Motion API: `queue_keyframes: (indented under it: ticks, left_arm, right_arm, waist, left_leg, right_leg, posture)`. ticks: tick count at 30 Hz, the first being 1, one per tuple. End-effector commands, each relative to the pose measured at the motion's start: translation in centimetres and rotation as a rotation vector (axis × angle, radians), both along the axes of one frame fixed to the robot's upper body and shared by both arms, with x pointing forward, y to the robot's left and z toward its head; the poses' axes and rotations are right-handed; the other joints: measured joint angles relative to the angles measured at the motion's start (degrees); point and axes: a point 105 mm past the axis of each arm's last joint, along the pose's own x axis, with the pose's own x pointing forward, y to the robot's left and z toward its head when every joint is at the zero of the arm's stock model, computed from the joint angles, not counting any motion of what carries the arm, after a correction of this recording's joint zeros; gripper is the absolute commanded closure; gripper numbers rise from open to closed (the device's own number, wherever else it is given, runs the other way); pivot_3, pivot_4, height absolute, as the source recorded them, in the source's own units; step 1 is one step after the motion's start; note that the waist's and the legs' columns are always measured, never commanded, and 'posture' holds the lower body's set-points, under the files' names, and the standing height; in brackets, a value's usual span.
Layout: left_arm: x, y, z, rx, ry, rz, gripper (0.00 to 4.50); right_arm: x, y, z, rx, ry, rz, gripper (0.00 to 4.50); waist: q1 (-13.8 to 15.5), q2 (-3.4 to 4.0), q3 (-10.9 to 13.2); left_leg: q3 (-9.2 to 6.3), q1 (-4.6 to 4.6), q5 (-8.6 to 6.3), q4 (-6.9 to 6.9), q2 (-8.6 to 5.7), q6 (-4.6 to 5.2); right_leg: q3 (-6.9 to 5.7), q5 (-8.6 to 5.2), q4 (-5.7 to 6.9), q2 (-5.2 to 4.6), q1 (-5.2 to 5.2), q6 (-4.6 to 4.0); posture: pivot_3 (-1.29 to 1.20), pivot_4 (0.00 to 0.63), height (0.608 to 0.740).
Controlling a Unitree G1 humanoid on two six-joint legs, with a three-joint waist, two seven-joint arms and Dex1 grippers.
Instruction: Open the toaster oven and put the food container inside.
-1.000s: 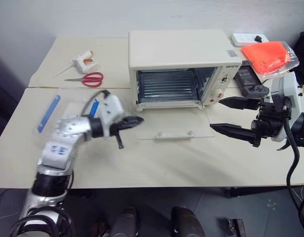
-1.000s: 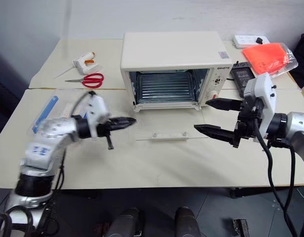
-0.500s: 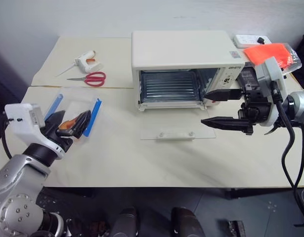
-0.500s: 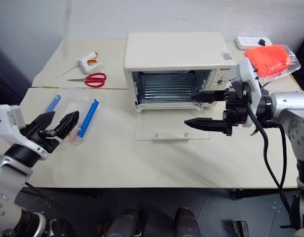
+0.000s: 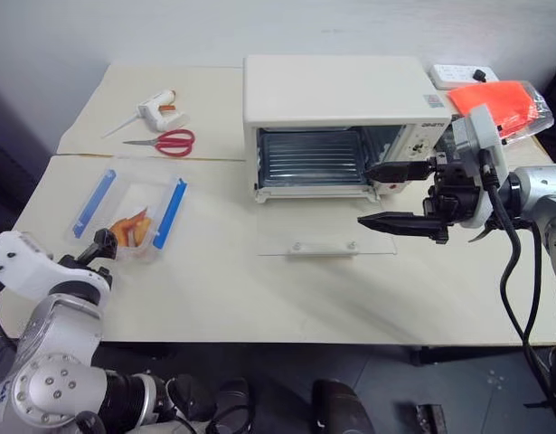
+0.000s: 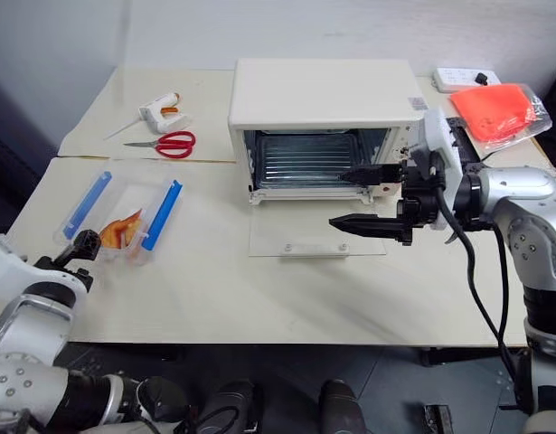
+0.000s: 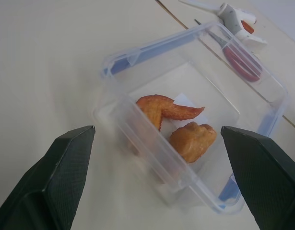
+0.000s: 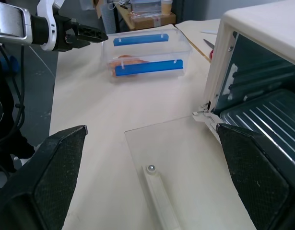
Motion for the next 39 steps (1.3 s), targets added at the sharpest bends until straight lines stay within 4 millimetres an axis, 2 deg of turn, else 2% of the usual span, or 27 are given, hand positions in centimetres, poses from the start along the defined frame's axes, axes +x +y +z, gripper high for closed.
queue_keyframes:
  ticks: [1,7,8,10,18,23,27,33,36,39]
  left_arm:
    - [0.6,0.6,-1.4,-0.085,0.071,0.066,0.04]
    - [2.3,1.7,-0.8,-0.09,0.109,0.07,0.04]
    - [2.5,1.9,-0.7,-0.093,0.115,0.073,0.21]
    - [2.9,2.0,-0.6,-0.094,0.125,0.07,0.61]
    - [3.3,3.0,0.0,-0.054,0.153,0.086,2.95]
    - [3.1,3.3,-0.4,0.105,0.212,-0.005,4.3]
    - [2.9,2.9,0.2,0.262,0.215,-0.177,4.41]
    - [2.9,-0.4,1.9,0.41,0.164,-0.603,4.41]
    - [3.5,-2.6,3.3,0.398,0.092,-0.771,4.41]
    - [4.2,-3.1,4.4,0.373,0.067,-0.828,4.41]
  right_arm:
    - [-0.8,-0.1,1.4,0.03,-0.07,-0.012,0.0]
    - [-0.9,-1.0,1.4,0.061,-0.063,-0.077,0.0]
    - [-1.0,-1.1,1.3,0.062,-0.064,-0.083,0.0]
    - [-1.1,-1.2,1.3,0.063,-0.065,-0.09,0.0]
    - [-1.2,-1.3,1.3,0.073,-0.07,-0.11,0.0]
    - [-1.1,-1.4,1.3,0.073,-0.077,-0.12,0.0]
    - [-1.1,-1.7,1.1,0.064,-0.067,-0.128,0.0]
    - [-0.9,-3.0,0.7,0.052,-0.043,-0.18,0.0]
    - [-0.9,-3.6,0.4,0.047,-0.035,-0.209,0.0]
    - [-1.3,-4.0,0.2,0.042,-0.029,-0.231,0.0]
  waist:
    - [0.0,-0.02,0.0]
    - [-0.1,-0.13,0.1]
    - [0.0,-0.14,0.1]
    - [0.0,-0.14,0.1]
    - [-0.2,-0.19,0.1]
    - [-0.4,-0.19,0.1]
    - [-0.4,-0.19,0.1]
    - [-0.3,-0.18,0.1]
    - [-0.1,-0.18,0.1]
    - [-0.2,-0.18,0.1]
  left_leg:
    - [0.02,0.0,0.0,0.0,0.0,0.0]
    - [0.06,-0.01,-0.02,0.0,0.01,-0.05]
    - [0.06,0.0,-0.02,0.0,0.01,-0.05]
    - [0.07,-0.01,-0.02,0.0,0.02,-0.05]
    - [0.08,-0.01,-0.03,-0.02,0.01,-0.07]
    - [0.1,0.0,-0.04,-0.06,0.04,-0.09]
    - [0.11,0.01,-0.04,-0.08,0.11,-0.1]
    - [0.08,0.0,-0.04,-0.08,0.17,-0.09]
    - [0.0,0.02,-0.03,-0.07,0.09,-0.07]
    - [-0.05,0.01,-0.02,-0.07,0.06,-0.04]
  right_leg:
    - [0.01,0.0,0.0,-0.02,0.0,0.0]
    - [0.02,0.0,0.02,0.08,-0.06,0.0]
    - [0.02,0.0,0.01,0.07,-0.04,0.0]
    - [0.03,0.0,0.0,0.04,-0.05,0.0]
    - [0.01,0.0,0.0,0.06,-0.07,0.0]
    - [0.04,0.0,0.01,0.05,-0.11,0.0]
    - [0.06,-0.01,0.06,0.06,-0.15,-0.02]
    - [0.07,-0.03,0.0,-0.03,-0.14,-0.07]
    - [0.03,-0.05,-0.15,-0.14,-0.08,-0.11]
    - [0.0,-0.05,-0.13,-0.17,-0.07,-0.11]
  posture:
    - [0.0,0.15,0.74]
    - [0.0,0.15,0.74]
    - [0.0,0.15,0.74]
    - [0.0,0.15,0.74]
    - [0.0,0.15,0.74]
    - [0.0,0.15,0.74]
    - [0.0,0.15,0.74]
    - [0.0,0.15,0.74]
    - [0.0,0.15,0.74]
    - [0.0,0.15,0.74]
